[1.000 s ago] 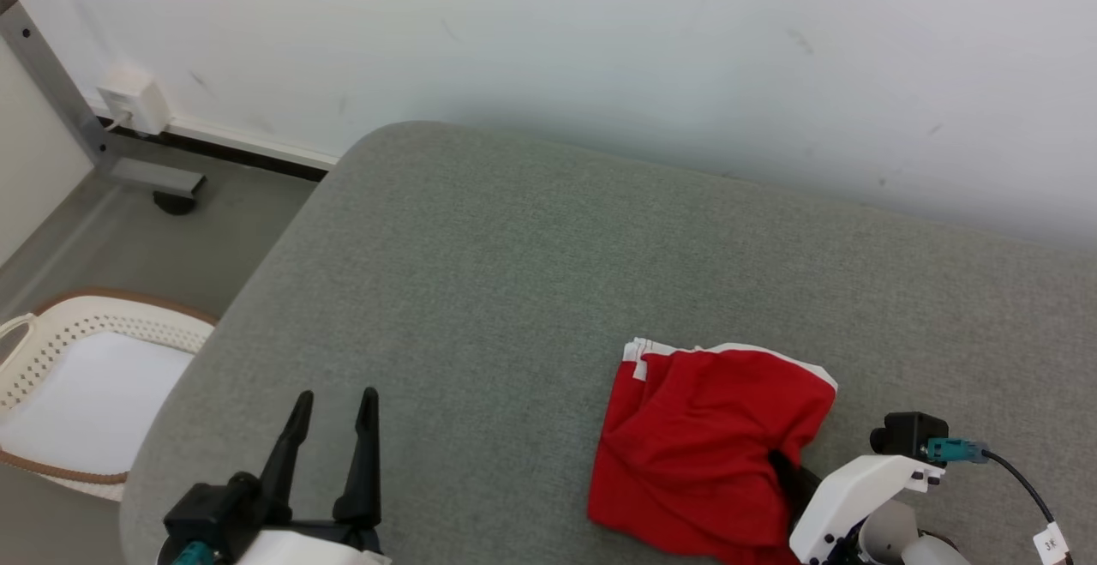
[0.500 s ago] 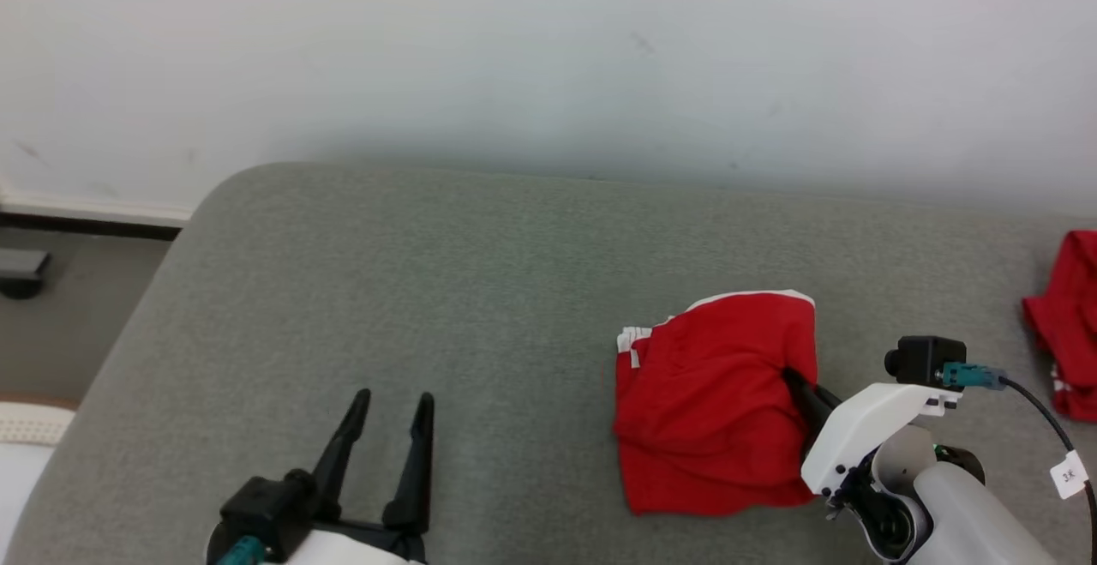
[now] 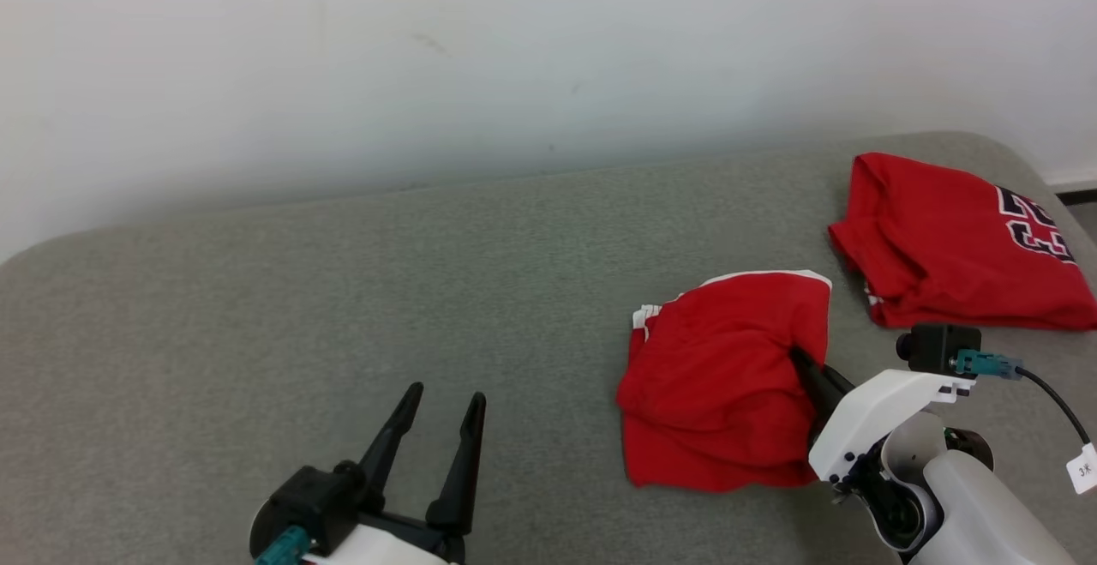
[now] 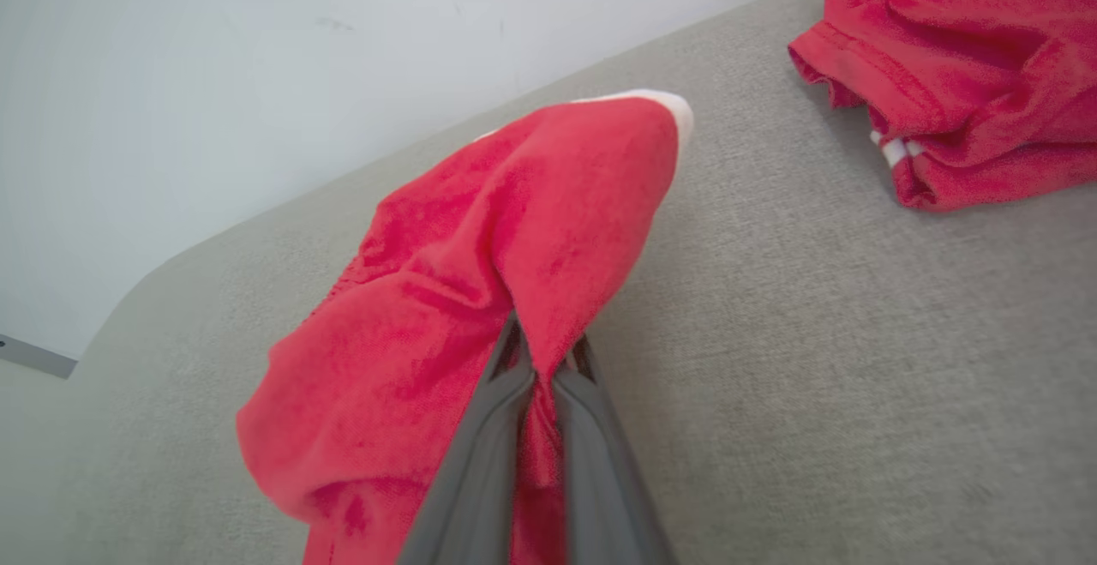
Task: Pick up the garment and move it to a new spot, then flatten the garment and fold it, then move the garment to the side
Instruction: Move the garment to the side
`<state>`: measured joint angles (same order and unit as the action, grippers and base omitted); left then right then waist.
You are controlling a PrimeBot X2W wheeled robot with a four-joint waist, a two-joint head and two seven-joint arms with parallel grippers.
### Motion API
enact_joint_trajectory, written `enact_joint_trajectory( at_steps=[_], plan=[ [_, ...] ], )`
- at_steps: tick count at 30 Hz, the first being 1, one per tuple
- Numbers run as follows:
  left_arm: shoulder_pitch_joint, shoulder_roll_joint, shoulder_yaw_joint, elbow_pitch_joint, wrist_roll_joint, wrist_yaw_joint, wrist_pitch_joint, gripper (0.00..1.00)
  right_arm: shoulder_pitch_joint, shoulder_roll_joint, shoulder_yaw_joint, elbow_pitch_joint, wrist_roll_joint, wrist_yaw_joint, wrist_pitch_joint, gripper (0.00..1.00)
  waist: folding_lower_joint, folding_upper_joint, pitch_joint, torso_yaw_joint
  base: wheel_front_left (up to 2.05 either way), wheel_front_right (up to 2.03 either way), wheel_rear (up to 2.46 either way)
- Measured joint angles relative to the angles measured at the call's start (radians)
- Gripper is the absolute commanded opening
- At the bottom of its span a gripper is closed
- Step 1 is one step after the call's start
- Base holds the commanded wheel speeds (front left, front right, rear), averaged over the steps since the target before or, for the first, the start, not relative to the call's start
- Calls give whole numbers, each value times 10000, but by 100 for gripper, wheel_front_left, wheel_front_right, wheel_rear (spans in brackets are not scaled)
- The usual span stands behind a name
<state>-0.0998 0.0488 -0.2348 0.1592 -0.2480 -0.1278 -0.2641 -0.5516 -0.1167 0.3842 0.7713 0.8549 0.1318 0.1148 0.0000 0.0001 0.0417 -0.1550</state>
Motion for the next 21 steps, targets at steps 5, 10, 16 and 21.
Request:
enact_joint_trajectory(
  at_steps=[5, 10, 16, 21],
  plan=[
    [-175, 0, -384, 15, 0, -12, 2, 100, -1, -79, 2, -219, 15, 0, 27, 0, -1, 0, 149, -833, 0, 0, 0],
    [-449, -4, -782, 81, -2, -35, 2, 100, -30, -163, -15, -426, 77, 0, 29, 0, 0, 0, 470, -1256, 0, 0, 0],
    [-910, 180, -1237, 71, -6, -35, 0, 100, -1085, -708, 293, -1001, 46, 0, 499, 0, 0, 0, 1142, -1265, 0, 0, 0],
    [-1393, 523, -1517, 52, -71, -35, 2, 100, -2390, -1521, 757, -1448, 19, 0, 1018, 0, 1, 0, 2002, -1112, 0, 0, 0]
  ],
)
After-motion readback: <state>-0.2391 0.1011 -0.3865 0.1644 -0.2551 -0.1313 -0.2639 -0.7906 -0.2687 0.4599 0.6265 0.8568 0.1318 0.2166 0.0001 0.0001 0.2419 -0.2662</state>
